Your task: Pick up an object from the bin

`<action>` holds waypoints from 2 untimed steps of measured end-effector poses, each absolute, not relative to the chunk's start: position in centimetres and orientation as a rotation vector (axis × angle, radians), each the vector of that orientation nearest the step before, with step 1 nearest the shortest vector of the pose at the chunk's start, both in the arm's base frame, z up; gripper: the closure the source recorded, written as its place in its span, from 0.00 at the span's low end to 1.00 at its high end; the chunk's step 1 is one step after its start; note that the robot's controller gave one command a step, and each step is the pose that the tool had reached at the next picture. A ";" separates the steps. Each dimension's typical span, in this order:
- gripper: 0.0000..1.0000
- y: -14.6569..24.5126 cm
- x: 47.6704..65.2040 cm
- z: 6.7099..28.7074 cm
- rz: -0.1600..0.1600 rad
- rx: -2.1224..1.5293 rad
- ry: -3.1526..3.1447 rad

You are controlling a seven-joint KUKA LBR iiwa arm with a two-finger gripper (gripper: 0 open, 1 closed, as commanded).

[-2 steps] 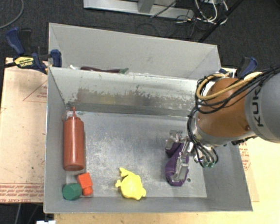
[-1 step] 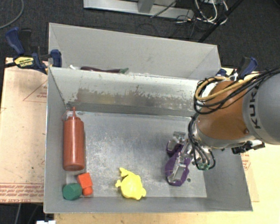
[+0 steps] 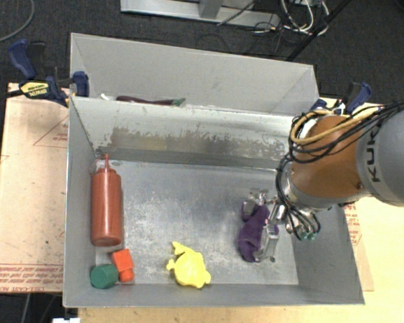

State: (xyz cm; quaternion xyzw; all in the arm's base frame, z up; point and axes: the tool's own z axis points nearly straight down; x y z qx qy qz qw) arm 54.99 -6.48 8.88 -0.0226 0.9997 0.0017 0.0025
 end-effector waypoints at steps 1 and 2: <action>1.00 -10.0 56.7 7.1 0.006 -0.080 3.134; 1.00 -10.0 56.7 7.1 0.006 -0.079 3.134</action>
Offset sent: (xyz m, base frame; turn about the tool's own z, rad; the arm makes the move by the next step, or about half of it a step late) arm 0.0000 0.0000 0.0000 0.0000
